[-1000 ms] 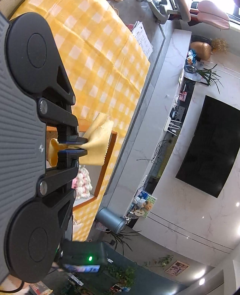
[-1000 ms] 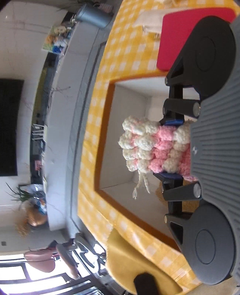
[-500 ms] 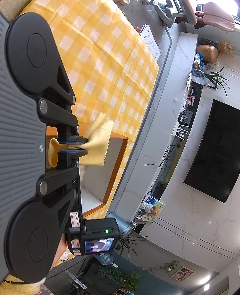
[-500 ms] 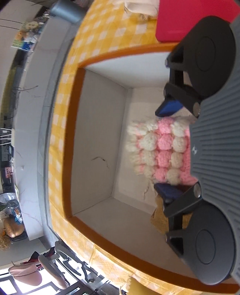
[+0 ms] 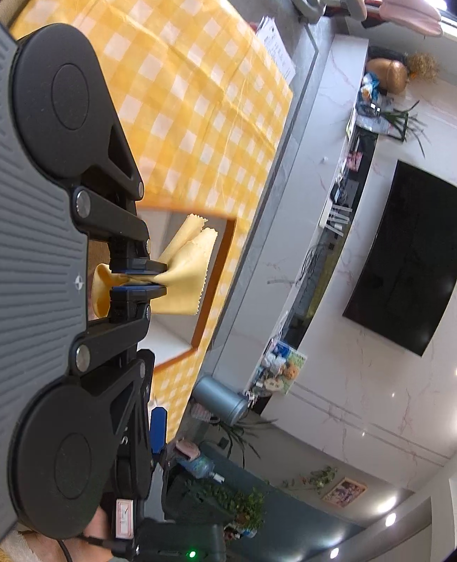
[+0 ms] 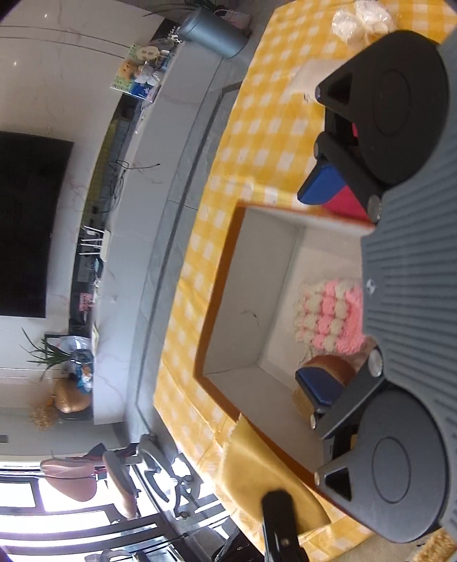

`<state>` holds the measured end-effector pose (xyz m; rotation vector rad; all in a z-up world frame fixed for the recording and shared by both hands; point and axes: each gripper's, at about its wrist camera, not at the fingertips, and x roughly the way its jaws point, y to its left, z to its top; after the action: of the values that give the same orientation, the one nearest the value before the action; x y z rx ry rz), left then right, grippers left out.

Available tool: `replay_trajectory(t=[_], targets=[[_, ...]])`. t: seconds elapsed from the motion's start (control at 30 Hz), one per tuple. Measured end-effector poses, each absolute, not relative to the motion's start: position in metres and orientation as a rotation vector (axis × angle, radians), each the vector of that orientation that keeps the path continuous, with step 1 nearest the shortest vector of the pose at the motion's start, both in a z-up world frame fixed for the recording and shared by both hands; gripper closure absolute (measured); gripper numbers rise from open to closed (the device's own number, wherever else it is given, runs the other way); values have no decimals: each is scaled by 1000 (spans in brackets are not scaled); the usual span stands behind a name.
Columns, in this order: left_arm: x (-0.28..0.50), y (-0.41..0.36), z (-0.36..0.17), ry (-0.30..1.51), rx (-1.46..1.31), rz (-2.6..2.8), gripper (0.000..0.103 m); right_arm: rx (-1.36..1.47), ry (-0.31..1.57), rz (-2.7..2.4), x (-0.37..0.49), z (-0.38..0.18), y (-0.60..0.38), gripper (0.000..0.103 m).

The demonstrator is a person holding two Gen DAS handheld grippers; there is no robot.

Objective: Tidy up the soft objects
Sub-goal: 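Lower the yellow cloth into the box and open the left gripper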

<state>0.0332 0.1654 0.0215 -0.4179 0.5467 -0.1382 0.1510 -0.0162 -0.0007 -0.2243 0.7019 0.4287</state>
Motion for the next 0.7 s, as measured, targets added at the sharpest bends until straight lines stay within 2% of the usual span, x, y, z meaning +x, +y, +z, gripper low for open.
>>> replay_trajectory(t=[0.43,0.7], targets=[[94,67,-5,711,-331,-149,97,-91,680,329,147,-15,-115,6],[127,58,-39,777,-351,-168,97,16,687,339,159,-24,-137,6]])
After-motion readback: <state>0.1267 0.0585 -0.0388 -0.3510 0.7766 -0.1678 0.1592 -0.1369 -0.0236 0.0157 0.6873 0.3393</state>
